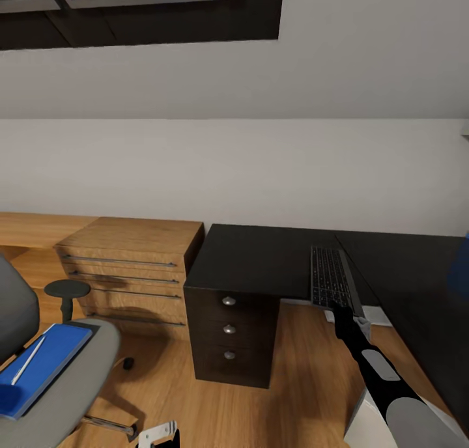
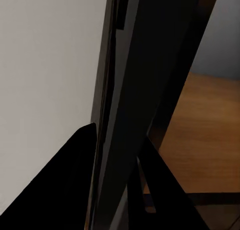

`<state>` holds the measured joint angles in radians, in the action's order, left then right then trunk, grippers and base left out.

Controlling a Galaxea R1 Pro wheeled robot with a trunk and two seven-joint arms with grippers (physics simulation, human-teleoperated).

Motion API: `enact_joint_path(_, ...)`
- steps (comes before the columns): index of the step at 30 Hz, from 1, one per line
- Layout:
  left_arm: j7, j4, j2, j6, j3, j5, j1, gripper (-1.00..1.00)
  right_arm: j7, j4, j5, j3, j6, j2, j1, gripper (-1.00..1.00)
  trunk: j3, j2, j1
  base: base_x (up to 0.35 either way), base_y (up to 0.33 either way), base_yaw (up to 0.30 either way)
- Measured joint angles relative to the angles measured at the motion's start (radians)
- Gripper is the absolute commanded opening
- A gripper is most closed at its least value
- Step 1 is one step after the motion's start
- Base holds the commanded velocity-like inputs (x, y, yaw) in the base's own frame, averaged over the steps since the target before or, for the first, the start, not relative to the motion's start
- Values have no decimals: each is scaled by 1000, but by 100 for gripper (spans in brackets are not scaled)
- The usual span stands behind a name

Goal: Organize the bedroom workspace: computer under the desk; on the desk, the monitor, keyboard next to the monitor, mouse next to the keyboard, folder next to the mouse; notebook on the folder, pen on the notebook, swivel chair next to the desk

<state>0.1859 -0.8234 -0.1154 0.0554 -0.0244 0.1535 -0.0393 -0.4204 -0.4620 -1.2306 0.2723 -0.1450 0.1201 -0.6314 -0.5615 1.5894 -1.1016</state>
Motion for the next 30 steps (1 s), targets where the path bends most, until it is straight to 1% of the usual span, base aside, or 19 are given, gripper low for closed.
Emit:
enact_joint_path(4,1,-1,0,0,0,0,0,100,0,-8,2,-1,0,0,0,-100,-13,28,-15,-1,0,0)
enact_joint_path(17,0,-1,0,-1,-2,-1,0,100,1,-8,4,-1,2,0,0,-100,-13,28,-15,0,0,0)
enact_joint_path(18,0,-1,0,-1,-2,0,0,100,1,-8,3,-1,2,0,0,100,-13,28,-15,0,0,0)
enact_joint_path(19,0,-1,0,-1,-2,0,0,100,3,50,14,-1,3,0,1,100,-13,28,-16,0,0,0)
enact_joint_path(20,0,-1,0,-1,-2,-1,0,100,5,56,14,-2,3,1,0,100,-13,28,-16,0,0,0)
enact_joint_path(30,1,0,0,0,-3,-3,0,100,4,57,13,-1,2,1,0,100,-13,28,-16,0,0,0)
